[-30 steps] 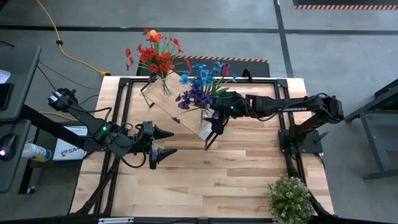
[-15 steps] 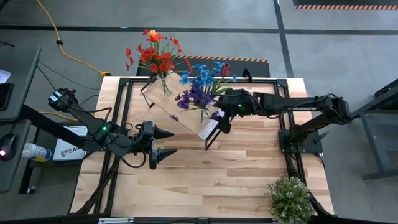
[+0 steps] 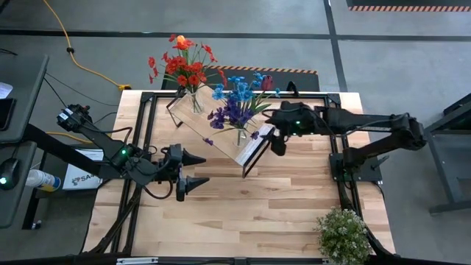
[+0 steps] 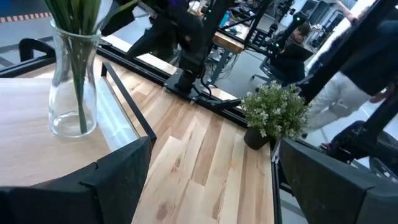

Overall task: Pick and place flowers into a vace then onto a shelf
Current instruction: Return to Home Position

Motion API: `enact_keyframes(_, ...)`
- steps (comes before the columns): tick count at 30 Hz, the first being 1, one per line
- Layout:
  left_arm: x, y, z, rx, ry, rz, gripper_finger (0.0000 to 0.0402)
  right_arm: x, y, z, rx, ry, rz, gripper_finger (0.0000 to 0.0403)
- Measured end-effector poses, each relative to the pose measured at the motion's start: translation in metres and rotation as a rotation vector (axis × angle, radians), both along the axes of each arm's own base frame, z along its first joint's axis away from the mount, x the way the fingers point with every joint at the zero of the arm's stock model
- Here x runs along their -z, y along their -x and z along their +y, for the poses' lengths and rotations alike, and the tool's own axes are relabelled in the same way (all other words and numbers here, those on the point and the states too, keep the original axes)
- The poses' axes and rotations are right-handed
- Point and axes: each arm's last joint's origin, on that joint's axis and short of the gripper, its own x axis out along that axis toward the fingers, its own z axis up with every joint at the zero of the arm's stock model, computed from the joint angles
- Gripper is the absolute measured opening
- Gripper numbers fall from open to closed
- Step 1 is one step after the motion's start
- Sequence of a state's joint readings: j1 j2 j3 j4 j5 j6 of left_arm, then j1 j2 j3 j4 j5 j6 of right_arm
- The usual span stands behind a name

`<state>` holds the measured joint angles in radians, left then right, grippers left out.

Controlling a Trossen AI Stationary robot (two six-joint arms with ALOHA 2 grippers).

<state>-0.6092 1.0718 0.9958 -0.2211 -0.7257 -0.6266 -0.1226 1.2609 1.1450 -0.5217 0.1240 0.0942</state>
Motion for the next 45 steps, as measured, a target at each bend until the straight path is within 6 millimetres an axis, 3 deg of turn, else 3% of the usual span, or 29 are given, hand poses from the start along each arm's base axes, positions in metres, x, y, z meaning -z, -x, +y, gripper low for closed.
enact_keyframes(11, 0.007, 0.002, 0.000, 0.057, -0.017, 0.072, 0.0386, -0.044, 0.069, 0.010, -0.042, -0.024, -0.132, 0.0273)
enact_keyframes(20, -0.010, 0.019, 0.011, 0.060, 0.026, 0.004, 0.0386, -0.070, 0.141, 0.017, 0.011, 0.028, -0.269, 0.0273)
enact_keyframes(32, -0.019, 0.043, 0.027, 0.122, -0.025, 0.008, 0.0386, -0.075, 0.213, 0.029, -0.026, -0.098, -0.416, 0.0272)
enact_keyframes(45, -0.016, 0.075, 0.048, 0.157, -0.021, 0.102, 0.0386, -0.071, 0.253, 0.036, -0.078, -0.171, -0.493, 0.0271)
